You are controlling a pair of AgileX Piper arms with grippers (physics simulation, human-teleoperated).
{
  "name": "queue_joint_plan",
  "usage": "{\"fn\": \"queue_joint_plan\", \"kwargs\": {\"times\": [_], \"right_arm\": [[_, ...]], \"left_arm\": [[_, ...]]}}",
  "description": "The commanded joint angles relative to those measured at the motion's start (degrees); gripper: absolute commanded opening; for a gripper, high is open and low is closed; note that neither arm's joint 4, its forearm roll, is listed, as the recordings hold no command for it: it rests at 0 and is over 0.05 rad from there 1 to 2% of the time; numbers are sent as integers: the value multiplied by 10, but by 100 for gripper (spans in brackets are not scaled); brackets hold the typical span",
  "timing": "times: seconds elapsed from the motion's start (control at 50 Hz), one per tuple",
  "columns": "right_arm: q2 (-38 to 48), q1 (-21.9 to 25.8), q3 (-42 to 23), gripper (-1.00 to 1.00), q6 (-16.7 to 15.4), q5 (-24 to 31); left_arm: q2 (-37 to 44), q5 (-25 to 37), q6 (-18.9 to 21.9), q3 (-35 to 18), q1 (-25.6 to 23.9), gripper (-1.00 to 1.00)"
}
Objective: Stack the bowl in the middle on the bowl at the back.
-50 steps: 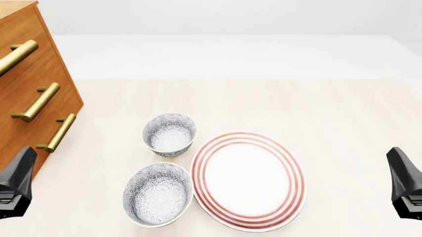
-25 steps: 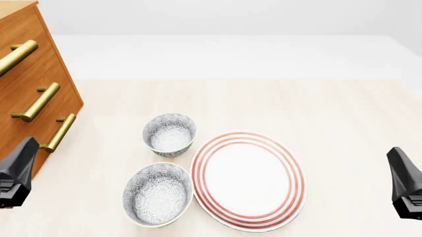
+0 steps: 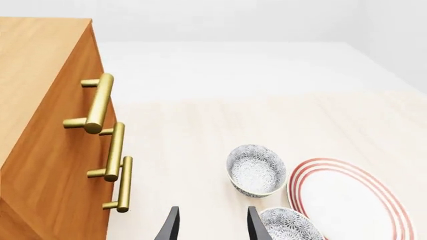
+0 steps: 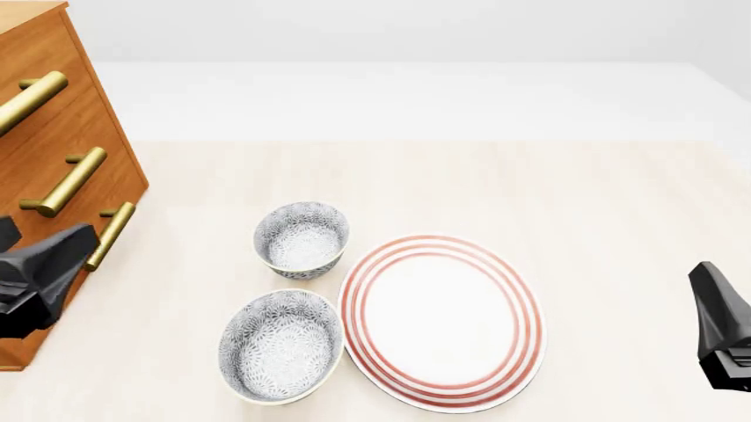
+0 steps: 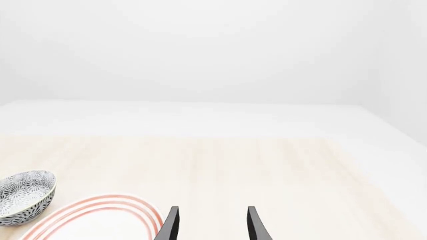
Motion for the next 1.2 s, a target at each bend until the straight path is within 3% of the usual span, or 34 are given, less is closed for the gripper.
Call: {"fn": "queue_joint_plan", "kwargs": {"times": [0.02,0.04,0.1,0.14,0.18,0.28,0.38,0.64,1.2], "right_arm": [[0,0,0,100,1,-1],[0,0,0,100,1,-1],[-1,-1,0,100,1,0],[-2,-1,0,100,2,1],[-1,-2,0,100,5,0],[-1,-2,0,100,5,0],[-1,-2,0,100,5,1],[0,-5,0,100,6,-1],[-1,-6,-1,100,6,1]], "left_arm": [[78,64,-109,-25,-54,100],[78,64,-109,-25,-54,100],[95,76,-162,-17,-89,100],[105,93,-166,-23,-113,100],[108,101,-217,-14,-123,100],[102,122,-252,-11,-162,100],[119,121,-238,-11,-173,100],[212,42,-197,22,-170,100],[369,-162,-216,107,-200,100]]}}
